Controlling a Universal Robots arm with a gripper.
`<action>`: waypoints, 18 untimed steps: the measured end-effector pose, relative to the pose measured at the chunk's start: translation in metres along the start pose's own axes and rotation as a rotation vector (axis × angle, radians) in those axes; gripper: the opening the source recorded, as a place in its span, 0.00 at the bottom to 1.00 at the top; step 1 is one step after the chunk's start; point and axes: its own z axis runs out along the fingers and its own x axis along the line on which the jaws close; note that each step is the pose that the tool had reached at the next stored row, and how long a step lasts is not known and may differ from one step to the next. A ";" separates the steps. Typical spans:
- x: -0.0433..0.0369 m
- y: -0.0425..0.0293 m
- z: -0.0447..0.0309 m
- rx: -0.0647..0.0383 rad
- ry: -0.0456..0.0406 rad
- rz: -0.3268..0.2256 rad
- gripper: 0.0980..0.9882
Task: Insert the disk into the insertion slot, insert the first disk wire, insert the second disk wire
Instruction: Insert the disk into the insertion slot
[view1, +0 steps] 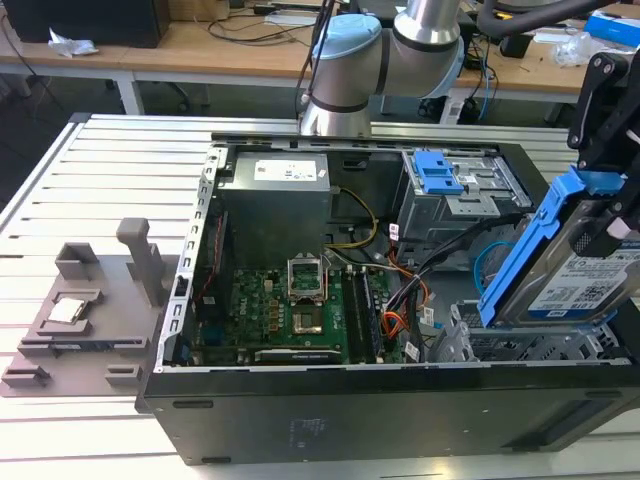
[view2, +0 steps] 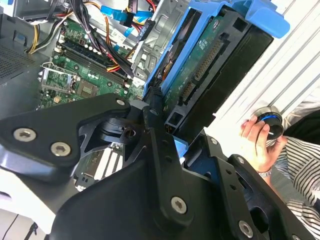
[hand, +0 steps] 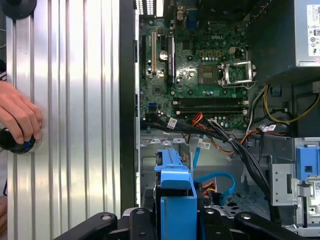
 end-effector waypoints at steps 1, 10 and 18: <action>0.0000 0.0001 0.0004 0.000 0.0000 0.000 0.30; -0.0014 0.0007 0.0051 0.000 0.0000 0.000 0.30; -0.0145 0.0010 0.0091 0.000 0.0001 0.000 0.30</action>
